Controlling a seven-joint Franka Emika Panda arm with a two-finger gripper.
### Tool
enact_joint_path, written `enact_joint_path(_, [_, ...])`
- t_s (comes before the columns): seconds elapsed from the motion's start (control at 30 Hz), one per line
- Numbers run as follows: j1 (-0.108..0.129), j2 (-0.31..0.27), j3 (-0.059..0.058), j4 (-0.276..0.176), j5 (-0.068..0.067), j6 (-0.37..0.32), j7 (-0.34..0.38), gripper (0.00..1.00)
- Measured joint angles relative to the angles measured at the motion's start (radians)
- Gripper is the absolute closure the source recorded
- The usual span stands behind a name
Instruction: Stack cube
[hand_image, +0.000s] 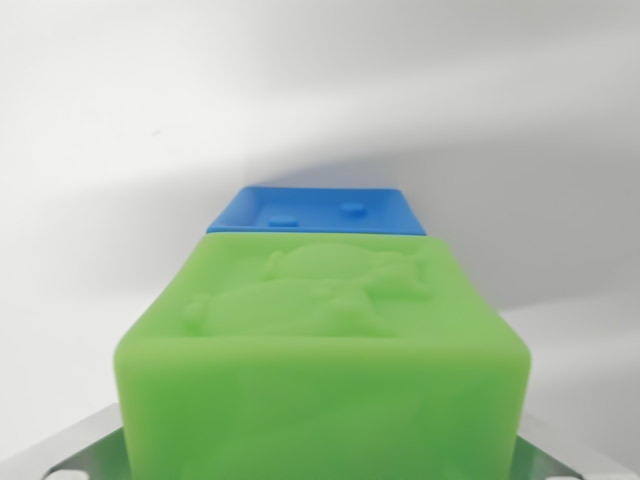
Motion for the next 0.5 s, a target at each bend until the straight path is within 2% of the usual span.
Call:
enact_joint_path(0.3, [0.002, 0.016, -0.002, 0.002, -0.002, 0.014, 0.002, 1.0])
enact_joint_path(0.33, [0.002, 0.016, -0.003, 0.002, -0.002, 0.014, 0.002, 0.0])
enact_joint_path(0.5, [0.002, 0.016, -0.003, 0.002, -0.003, 0.014, 0.002, 0.0])
